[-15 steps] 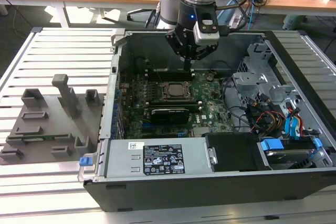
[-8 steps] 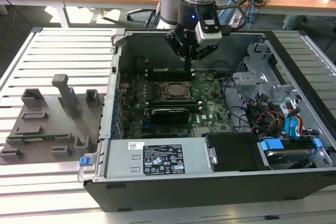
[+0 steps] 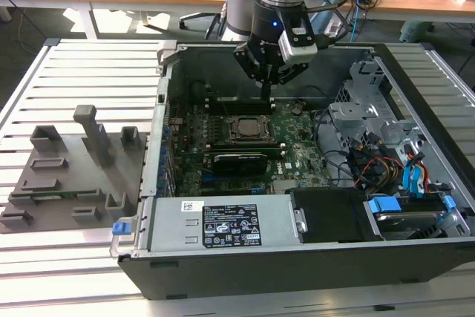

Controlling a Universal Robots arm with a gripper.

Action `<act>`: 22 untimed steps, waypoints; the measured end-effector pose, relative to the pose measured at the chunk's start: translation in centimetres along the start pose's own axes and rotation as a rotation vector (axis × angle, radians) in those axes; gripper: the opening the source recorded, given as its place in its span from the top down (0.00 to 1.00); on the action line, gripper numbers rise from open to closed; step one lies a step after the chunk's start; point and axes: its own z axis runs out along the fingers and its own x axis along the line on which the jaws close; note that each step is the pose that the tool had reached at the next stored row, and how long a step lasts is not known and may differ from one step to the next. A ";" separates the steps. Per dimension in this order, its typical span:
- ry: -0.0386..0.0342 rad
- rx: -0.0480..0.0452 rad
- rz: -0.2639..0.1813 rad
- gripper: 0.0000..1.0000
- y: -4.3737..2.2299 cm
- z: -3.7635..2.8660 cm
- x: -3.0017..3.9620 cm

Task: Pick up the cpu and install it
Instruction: 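Install the first cpu locking lever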

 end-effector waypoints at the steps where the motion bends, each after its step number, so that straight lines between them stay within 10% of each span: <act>1: -0.0003 -0.0001 -0.004 0.89 0.00 0.00 0.00; 22: -0.0106 -0.0017 -0.136 0.89 0.00 0.00 0.00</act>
